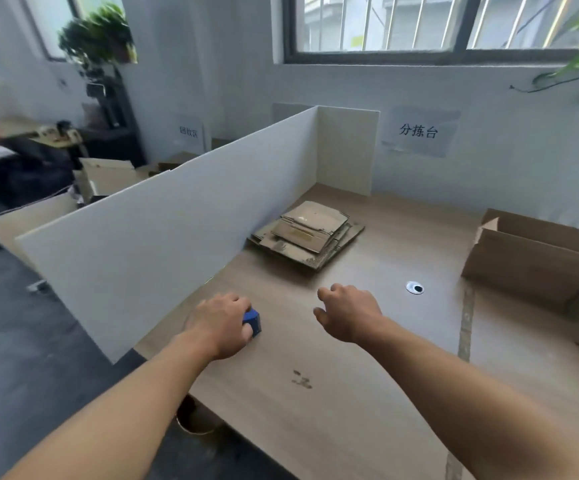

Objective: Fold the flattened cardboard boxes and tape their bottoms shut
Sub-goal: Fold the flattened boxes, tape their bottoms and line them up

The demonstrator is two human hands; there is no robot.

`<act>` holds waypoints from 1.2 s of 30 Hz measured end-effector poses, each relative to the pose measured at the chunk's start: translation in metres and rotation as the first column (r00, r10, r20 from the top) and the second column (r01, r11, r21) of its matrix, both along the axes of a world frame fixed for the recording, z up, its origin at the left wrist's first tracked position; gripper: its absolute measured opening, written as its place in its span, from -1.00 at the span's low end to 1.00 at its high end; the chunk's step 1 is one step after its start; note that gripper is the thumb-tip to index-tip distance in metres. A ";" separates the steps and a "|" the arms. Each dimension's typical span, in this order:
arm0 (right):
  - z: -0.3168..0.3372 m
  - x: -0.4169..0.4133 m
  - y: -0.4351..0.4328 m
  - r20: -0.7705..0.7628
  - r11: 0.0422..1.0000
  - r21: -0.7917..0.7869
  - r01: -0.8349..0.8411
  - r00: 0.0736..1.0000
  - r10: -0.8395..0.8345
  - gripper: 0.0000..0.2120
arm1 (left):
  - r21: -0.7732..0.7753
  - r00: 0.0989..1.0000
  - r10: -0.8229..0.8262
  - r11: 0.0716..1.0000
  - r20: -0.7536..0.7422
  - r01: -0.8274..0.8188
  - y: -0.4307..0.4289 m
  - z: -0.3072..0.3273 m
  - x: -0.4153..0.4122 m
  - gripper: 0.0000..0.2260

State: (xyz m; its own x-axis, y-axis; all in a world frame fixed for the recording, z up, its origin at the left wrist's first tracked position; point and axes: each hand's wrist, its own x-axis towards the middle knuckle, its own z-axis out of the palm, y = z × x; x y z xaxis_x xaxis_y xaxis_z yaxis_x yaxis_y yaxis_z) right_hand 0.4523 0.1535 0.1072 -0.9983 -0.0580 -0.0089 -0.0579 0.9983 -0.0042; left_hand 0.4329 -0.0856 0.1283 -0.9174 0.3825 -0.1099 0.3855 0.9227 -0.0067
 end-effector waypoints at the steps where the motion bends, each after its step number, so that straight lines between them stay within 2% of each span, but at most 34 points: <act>1: -0.006 -0.014 -0.001 0.002 1.000 0.002 0.007 1.000 -0.007 -0.66 | -0.007 1.000 -0.014 1.000 0.002 0.014 0.001 -0.003 -0.016 -0.65; 9: -0.031 -0.125 0.008 0.082 0.997 0.014 0.082 0.993 -0.083 -0.68 | -0.129 0.990 -0.140 0.981 0.022 0.142 0.014 -0.016 -0.141 -0.60; 14: -0.043 -0.170 0.005 0.129 0.993 -0.017 0.117 0.985 -0.114 -0.69 | -0.116 0.981 -0.191 0.974 0.039 0.194 0.016 -0.018 -0.214 -0.60; 20: -0.060 -0.239 0.012 0.173 0.973 -0.017 0.231 0.959 -0.225 -0.72 | -0.137 0.962 -0.272 0.952 0.023 0.272 0.036 -0.050 -0.301 -0.66; 26: -0.095 -0.329 0.021 0.208 0.935 -0.031 0.354 0.917 -0.341 -0.73 | -0.099 0.919 -0.379 0.916 0.110 0.390 0.058 -0.098 -0.394 -0.70; 31: -0.140 -0.395 0.034 0.144 0.903 -0.042 0.427 0.897 -0.417 -0.55 | 0.020 0.917 -0.371 0.928 0.144 0.372 0.076 -0.133 -0.448 -0.70; 36: -0.170 -0.431 0.043 0.272 0.866 -0.099 0.491 0.850 -0.451 -0.18 | 0.066 0.928 -0.335 0.942 0.160 0.329 0.077 -0.159 -0.468 -0.69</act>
State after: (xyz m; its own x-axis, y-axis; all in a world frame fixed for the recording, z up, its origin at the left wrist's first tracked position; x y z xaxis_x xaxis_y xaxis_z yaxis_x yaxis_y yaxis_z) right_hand 0.0217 0.1968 -0.0626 -0.8753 0.3984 -0.2740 0.4418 0.8893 -0.1184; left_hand -0.0347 -0.0087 -0.0310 -0.7068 0.6690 -0.2298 0.6627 0.7399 0.1157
